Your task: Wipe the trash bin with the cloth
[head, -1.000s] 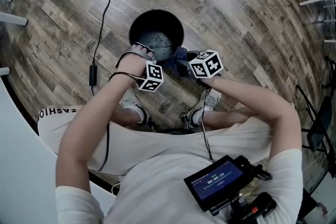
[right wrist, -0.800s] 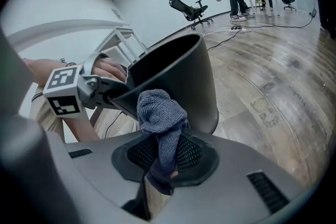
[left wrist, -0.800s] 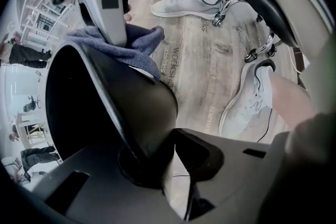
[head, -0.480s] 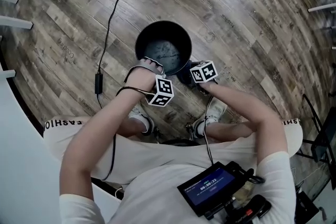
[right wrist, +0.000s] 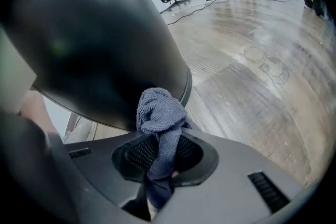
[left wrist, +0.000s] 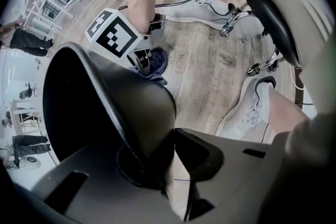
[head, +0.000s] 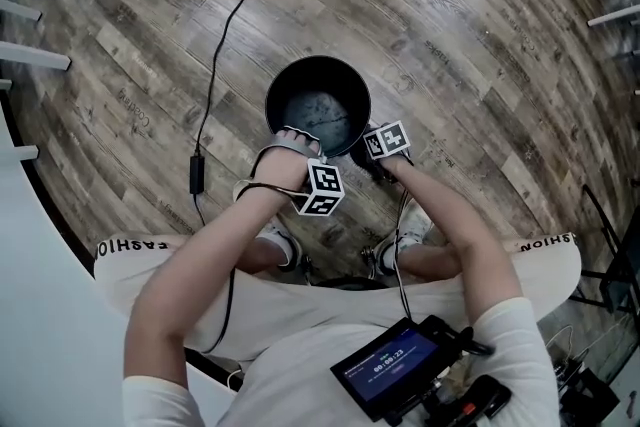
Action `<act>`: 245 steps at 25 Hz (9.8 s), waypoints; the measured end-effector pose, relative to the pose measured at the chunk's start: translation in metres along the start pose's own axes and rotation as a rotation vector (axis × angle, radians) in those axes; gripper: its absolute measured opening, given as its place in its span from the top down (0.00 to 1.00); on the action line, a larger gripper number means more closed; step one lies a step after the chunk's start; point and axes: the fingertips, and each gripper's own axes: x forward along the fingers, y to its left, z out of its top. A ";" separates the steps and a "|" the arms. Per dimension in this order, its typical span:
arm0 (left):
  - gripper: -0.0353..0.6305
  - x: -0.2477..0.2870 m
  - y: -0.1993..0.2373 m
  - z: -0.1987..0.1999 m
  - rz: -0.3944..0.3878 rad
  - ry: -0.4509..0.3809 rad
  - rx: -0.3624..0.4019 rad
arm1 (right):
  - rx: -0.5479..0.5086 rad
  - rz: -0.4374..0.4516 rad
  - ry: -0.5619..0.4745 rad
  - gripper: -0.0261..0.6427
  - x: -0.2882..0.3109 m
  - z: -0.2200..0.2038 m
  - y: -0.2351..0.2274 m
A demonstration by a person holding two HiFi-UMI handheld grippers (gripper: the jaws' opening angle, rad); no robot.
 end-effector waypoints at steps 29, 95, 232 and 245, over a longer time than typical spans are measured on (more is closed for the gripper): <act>0.86 -0.005 -0.007 0.001 0.056 0.000 0.076 | -0.177 0.136 -0.099 0.85 -0.148 0.037 0.131; 0.89 -0.004 -0.014 0.009 -0.020 -0.033 0.098 | -0.092 0.016 -0.042 0.85 -0.066 0.011 0.056; 0.77 -0.006 0.002 -0.019 0.050 0.042 0.018 | -0.003 0.128 -0.157 0.85 -0.160 0.033 0.130; 0.87 -0.006 0.008 -0.009 0.072 0.046 0.100 | 0.020 0.092 -0.128 0.85 -0.114 0.037 0.103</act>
